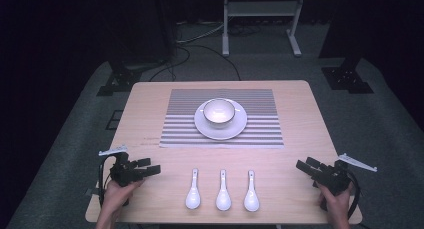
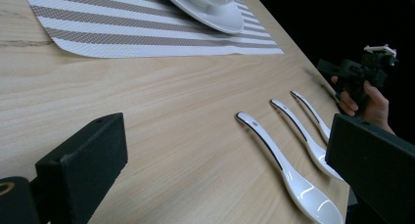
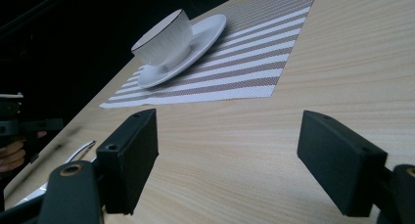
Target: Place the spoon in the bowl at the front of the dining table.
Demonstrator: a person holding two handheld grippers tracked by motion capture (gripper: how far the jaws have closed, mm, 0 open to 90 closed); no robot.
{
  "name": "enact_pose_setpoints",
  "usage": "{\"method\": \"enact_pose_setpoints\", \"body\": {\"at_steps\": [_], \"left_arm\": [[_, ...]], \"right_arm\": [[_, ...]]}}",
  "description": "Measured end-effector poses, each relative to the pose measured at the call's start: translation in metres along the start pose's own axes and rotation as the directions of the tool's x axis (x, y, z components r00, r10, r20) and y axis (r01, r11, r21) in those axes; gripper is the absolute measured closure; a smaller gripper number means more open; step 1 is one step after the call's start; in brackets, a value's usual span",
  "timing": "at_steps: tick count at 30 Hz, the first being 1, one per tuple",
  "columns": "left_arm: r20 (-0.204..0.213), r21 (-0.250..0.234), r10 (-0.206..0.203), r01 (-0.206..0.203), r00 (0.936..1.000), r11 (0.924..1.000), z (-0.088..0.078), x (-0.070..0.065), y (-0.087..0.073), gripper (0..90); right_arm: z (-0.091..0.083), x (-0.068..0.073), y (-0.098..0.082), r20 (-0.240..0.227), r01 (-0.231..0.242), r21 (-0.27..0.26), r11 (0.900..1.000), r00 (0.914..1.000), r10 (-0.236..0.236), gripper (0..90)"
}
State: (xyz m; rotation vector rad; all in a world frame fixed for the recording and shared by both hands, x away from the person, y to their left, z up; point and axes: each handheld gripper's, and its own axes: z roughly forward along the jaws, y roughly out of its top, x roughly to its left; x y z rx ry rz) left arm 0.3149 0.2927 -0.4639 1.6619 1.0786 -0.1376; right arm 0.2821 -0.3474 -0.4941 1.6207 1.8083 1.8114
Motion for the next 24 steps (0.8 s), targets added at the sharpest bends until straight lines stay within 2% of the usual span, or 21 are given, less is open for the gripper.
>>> {"method": "enact_pose_setpoints", "body": {"at_steps": [14,18,24], "left_arm": [[0.051,0.036,0.013,-0.015,0.9986,0.9992,0.019,-0.014,0.001,3.0],[0.058,0.068,0.014,-0.018,0.9982,0.9975,0.027,-0.018,-0.001,2.9],[0.066,0.077,0.022,-0.027,0.9976,0.9967,0.031,-0.021,-0.001,3.0]], "right_arm": [[0.000,0.000,0.000,-0.002,0.000,0.001,1.000,1.0000,0.000,22.1],[0.000,0.000,0.000,-0.002,-0.001,0.001,1.000,1.0000,0.001,22.1],[0.000,0.000,0.000,0.000,0.000,0.000,1.000,1.0000,0.000,22.1]]}}
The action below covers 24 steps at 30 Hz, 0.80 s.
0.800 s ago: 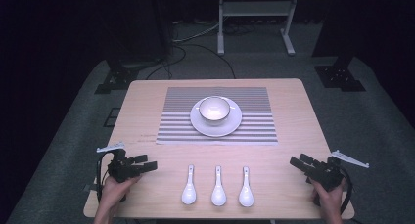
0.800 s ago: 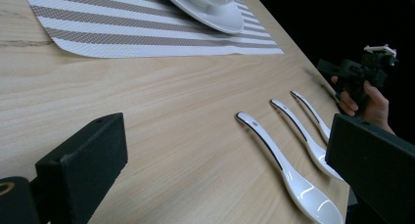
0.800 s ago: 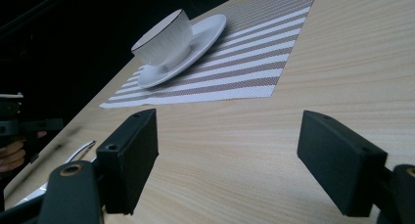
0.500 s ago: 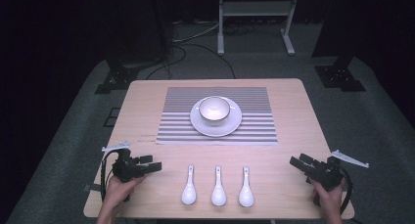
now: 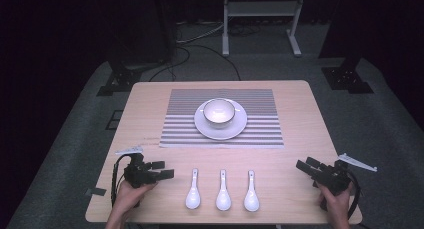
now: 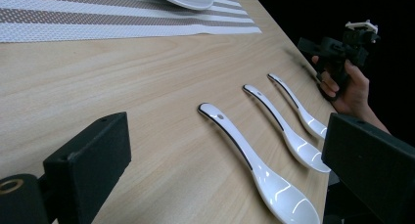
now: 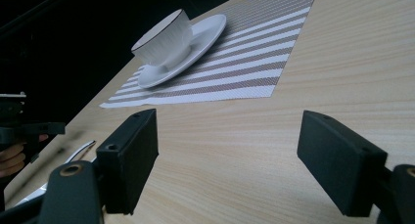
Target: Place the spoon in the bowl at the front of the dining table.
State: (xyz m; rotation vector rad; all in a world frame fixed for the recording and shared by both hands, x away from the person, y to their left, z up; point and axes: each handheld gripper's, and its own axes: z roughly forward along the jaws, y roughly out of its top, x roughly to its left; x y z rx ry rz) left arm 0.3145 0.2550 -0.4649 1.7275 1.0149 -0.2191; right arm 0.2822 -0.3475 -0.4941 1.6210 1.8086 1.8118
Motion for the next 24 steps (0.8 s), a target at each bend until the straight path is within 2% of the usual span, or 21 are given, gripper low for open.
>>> {"method": "enact_pose_setpoints", "body": {"at_steps": [7,10,17,24], "left_arm": [[0.006,0.036,0.001,-0.001,1.0000,0.9993,0.011,-0.005,-0.001,3.0],[0.022,0.065,-0.002,0.000,0.9998,0.9979,0.021,-0.010,-0.002,3.1],[0.036,0.100,-0.001,-0.003,0.9993,0.9950,0.033,-0.016,-0.001,3.1],[0.022,0.135,-0.026,0.023,0.9994,0.9905,0.045,-0.020,-0.002,4.0]], "right_arm": [[0.000,0.000,0.000,-0.001,0.001,0.002,1.000,1.0000,-0.001,22.1],[0.001,0.000,0.000,0.000,0.001,0.004,1.000,1.0000,-0.001,22.1],[0.001,0.001,0.000,-0.002,0.002,0.005,1.000,1.0000,-0.002,22.1],[0.001,0.000,0.000,-0.002,0.008,0.005,1.000,1.0000,-0.008,22.1]]}}
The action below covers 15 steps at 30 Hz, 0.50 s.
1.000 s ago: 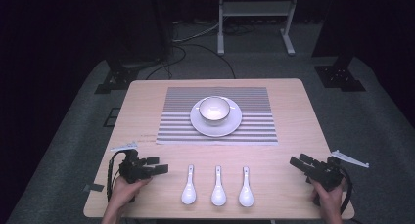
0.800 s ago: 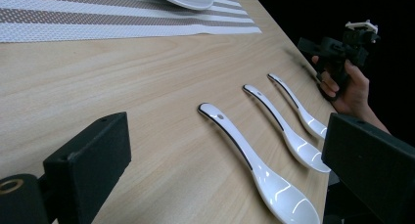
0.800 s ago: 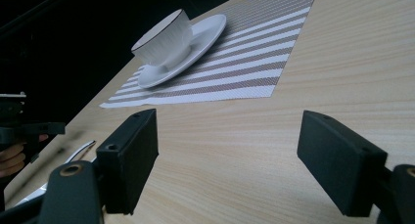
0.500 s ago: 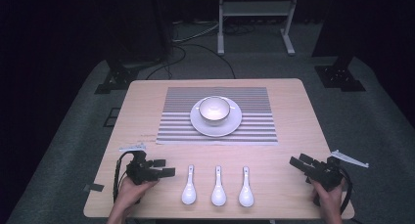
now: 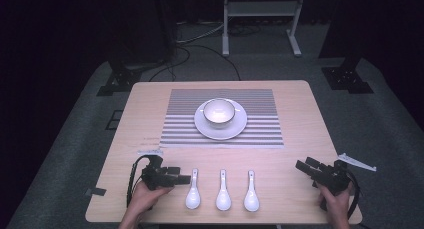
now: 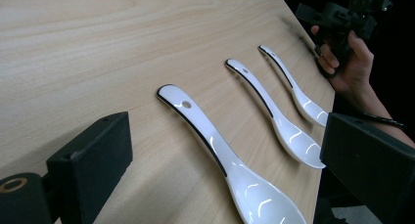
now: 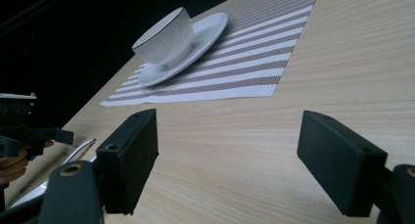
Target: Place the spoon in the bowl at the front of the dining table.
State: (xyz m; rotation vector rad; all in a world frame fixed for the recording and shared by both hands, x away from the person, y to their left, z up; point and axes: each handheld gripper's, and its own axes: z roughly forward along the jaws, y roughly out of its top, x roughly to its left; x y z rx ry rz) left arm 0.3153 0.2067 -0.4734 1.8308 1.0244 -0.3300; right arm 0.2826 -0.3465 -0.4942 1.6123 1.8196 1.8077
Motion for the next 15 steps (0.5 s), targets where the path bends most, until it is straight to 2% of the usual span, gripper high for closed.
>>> {"method": "enact_pose_setpoints", "body": {"at_steps": [1,4,15], "left_arm": [[-0.002,0.003,-0.005,0.005,1.0000,1.0000,0.001,-0.001,0.000,4.5],[0.031,-0.006,-0.024,0.024,0.9992,0.9997,0.005,-0.001,0.002,4.9],[-0.003,0.032,-0.036,0.036,0.9993,0.9988,0.019,-0.005,0.003,11.3]], "right_arm": [[0.000,0.000,0.000,0.000,-0.002,0.001,1.000,1.0000,0.002,22.1],[0.000,0.000,0.000,0.002,0.001,0.001,1.000,1.0000,-0.001,22.1],[0.000,0.000,0.000,0.002,0.001,0.001,1.000,1.0000,-0.001,22.1]]}}
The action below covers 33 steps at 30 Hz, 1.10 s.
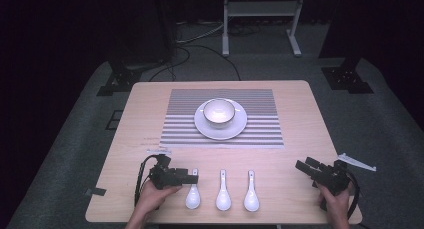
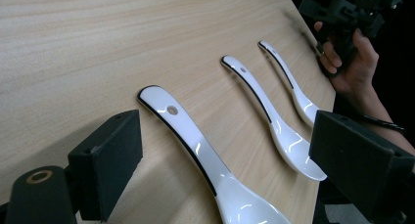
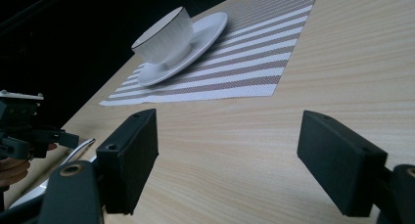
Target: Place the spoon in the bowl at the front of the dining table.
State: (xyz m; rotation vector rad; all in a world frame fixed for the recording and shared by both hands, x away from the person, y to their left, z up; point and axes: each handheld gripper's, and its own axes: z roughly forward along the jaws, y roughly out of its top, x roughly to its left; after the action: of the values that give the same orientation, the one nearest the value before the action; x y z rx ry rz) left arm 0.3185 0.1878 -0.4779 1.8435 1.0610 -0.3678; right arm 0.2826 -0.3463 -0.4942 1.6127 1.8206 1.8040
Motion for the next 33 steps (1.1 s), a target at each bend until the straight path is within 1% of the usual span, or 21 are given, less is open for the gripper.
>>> {"method": "enact_pose_setpoints", "body": {"at_steps": [2,3,5,6,7,8,11,16,18,19,21,22,23,24,25,26,27,29,30,32,33], "left_arm": [[0.000,-0.010,0.001,-0.001,1.0000,1.0000,0.001,-0.001,0.000,12.1],[0.004,-0.024,0.002,-0.002,1.0000,0.9997,0.001,-0.002,0.000,12.8],[0.015,-0.030,0.002,-0.002,0.9999,0.9995,0.002,-0.004,0.000,13.0],[0.008,-0.027,0.014,-0.014,0.9999,0.9995,0.003,-0.006,0.001,15.8],[-0.008,-0.028,0.013,-0.014,0.9999,0.9995,0.004,-0.007,0.001,18.9],[-0.008,-0.028,0.013,-0.014,0.9999,0.9995,0.004,-0.007,0.001,18.9],[-0.035,-0.017,0.007,-0.007,0.9994,0.9998,0.006,-0.005,0.001,20.2],[-0.043,-0.012,-0.010,0.009,0.9990,0.9999,0.009,-0.004,0.000,24.4],[-0.055,-0.008,0.002,-0.002,0.9985,1.0000,0.009,-0.006,0.001,25.2],[-0.062,-0.003,0.018,-0.018,0.9979,0.9998,0.009,-0.007,0.001,30.6],[-0.077,0.018,0.031,-0.029,0.9965,0.9994,0.011,-0.008,0.001,34.5],[-0.096,0.023,0.047,-0.045,0.9942,0.9987,0.012,-0.010,0.001,38.2],[-0.117,0.040,0.079,-0.074,0.9900,0.9964,0.014,-0.012,0.001,44.0],[-0.117,0.040,0.079,-0.074,0.9900,0.9964,0.014,-0.012,0.001,45.5],[-0.122,0.067,0.109,-0.101,0.9866,0.9926,0.016,-0.016,0.001,45.5],[-0.139,0.086,0.136,-0.125,0.9808,0.9884,0.017,-0.019,0.002,52.6],[-0.147,0.101,0.156,-0.142,0.9769,0.9847,0.019,-0.021,0.002,52.6],[-0.182,0.140,0.206,-0.182,0.9615,0.9734,0.022,-0.028,0.003,57.7],[-0.203,0.158,0.232,-0.202,0.9513,0.9666,0.024,-0.031,0.004,60.8],[-0.221,0.183,0.270,-0.232,0.9371,0.9553,0.028,-0.035,0.006,64.5],[-0.222,0.194,0.285,-0.244,0.9325,0.9502,0.030,-0.037,0.006,65.7]], "right_arm": [[0.000,0.000,0.000,-0.001,-0.002,-0.001,1.000,1.0000,0.002,22.1],[0.000,0.000,0.000,-0.001,-0.002,-0.001,1.000,1.0000,0.002,22.1],[0.000,0.000,0.000,0.000,-0.002,-0.002,1.000,1.0000,0.002,22.1],[0.000,0.000,0.000,0.000,-0.002,-0.002,1.000,1.0000,0.002,22.1],[0.000,0.000,0.000,0.000,-0.002,-0.002,1.000,1.0000,0.002,22.1],[0.000,0.000,0.000,0.000,-0.002,-0.002,1.000,1.0000,0.002,22.1],[0.000,0.000,0.000,0.000,-0.001,-0.001,1.000,1.0000,0.001,22.1],[0.000,0.000,0.000,-0.001,-0.003,-0.002,1.000,1.0000,0.003,22.1],[0.000,0.000,0.000,0.000,-0.003,-0.001,1.000,1.0000,0.003,22.1],[0.000,0.000,0.000,0.000,-0.002,-0.002,1.000,1.0000,0.002,22.1],[0.000,0.000,0.000,0.000,-0.002,-0.003,1.000,1.0000,0.002,22.1],[0.000,0.000,0.000,0.000,-0.002,-0.002,1.000,1.0000,0.002,22.1],[0.000,0.000,0.000,0.000,-0.002,-0.002,1.000,1.0000,0.002,22.1],[0.000,0.000,0.000,0.000,-0.002,-0.002,1.000,1.0000,0.002,22.1],[0.000,0.000,0.000,0.001,-0.002,-0.002,1.000,1.0000,0.002,22.1],[0.000,0.000,0.000,0.002,-0.002,-0.002,1.000,1.0000,0.002,22.1],[0.000,0.000,0.000,0.002,-0.002,-0.002,1.000,1.0000,0.002,22.1],[0.000,0.000,0.000,0.003,-0.002,-0.002,1.000,1.0000,0.002,22.1],[0.000,0.000,0.000,0.003,-0.002,-0.002,1.000,1.0000,0.002,22.1],[0.000,0.000,0.000,0.004,-0.001,-0.003,1.000,1.0000,0.001,22.1],[0.000,0.000,0.000,0.004,-0.002,-0.003,1.000,1.0000,0.002,22.1]]}}
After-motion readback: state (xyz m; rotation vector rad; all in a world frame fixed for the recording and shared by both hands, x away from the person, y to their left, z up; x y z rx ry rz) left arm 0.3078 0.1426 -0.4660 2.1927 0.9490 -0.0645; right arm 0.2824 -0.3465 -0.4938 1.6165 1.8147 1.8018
